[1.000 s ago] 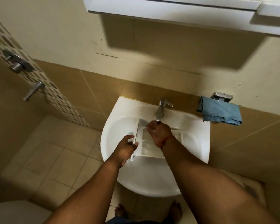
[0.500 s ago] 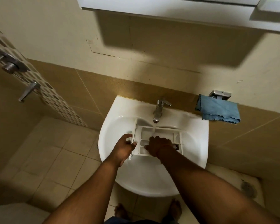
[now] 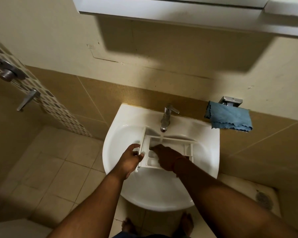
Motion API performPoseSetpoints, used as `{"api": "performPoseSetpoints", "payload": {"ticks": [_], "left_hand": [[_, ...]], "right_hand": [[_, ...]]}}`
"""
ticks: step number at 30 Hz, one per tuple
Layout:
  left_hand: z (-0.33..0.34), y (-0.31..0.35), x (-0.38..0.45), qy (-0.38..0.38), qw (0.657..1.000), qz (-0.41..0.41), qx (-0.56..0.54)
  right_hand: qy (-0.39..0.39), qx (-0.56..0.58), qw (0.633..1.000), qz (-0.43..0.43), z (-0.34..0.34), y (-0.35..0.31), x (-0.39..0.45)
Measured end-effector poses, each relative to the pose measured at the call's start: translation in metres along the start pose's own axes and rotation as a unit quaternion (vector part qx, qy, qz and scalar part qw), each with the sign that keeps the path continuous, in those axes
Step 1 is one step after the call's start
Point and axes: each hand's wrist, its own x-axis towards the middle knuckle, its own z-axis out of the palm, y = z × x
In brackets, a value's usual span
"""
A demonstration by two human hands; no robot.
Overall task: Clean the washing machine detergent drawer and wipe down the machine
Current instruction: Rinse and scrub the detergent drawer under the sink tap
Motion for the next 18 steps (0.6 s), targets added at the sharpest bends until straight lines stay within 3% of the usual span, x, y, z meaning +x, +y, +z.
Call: {"api": "performPoseSetpoints", "payload": {"ticks": [2, 6, 7, 10, 12, 16, 18], "left_hand": [[0.0, 0.0, 0.001, 0.0, 1.0, 0.001, 0.002], [0.001, -0.001, 0.003, -0.009, 1.0, -0.001, 0.005], [0.001, -0.001, 0.004, -0.013, 1.0, 0.001, 0.008], [-0.001, -0.003, 0.006, -0.023, 1.0, 0.006, 0.007], [-0.004, -0.003, 0.008, -0.033, 0.999, 0.007, 0.005], [-0.007, -0.004, 0.01, -0.042, 0.999, 0.019, 0.02], [-0.007, -0.005, 0.012, -0.048, 0.998, 0.029, 0.026]], "right_hand": [[0.003, -0.001, 1.0, 0.01, 0.001, -0.001, -0.001], [-0.045, -0.092, 0.977, 0.185, -0.002, 0.012, -0.006], [-0.049, -0.08, 0.98, 0.178, -0.002, 0.01, -0.004], [0.003, -0.005, 0.999, 0.047, 0.004, -0.009, 0.003], [0.025, 0.006, 0.999, 0.038, 0.008, -0.015, 0.004], [0.007, -0.05, 0.967, 0.251, 0.01, -0.005, -0.006], [0.022, -0.04, 0.972, 0.23, 0.012, -0.011, -0.006]]}}
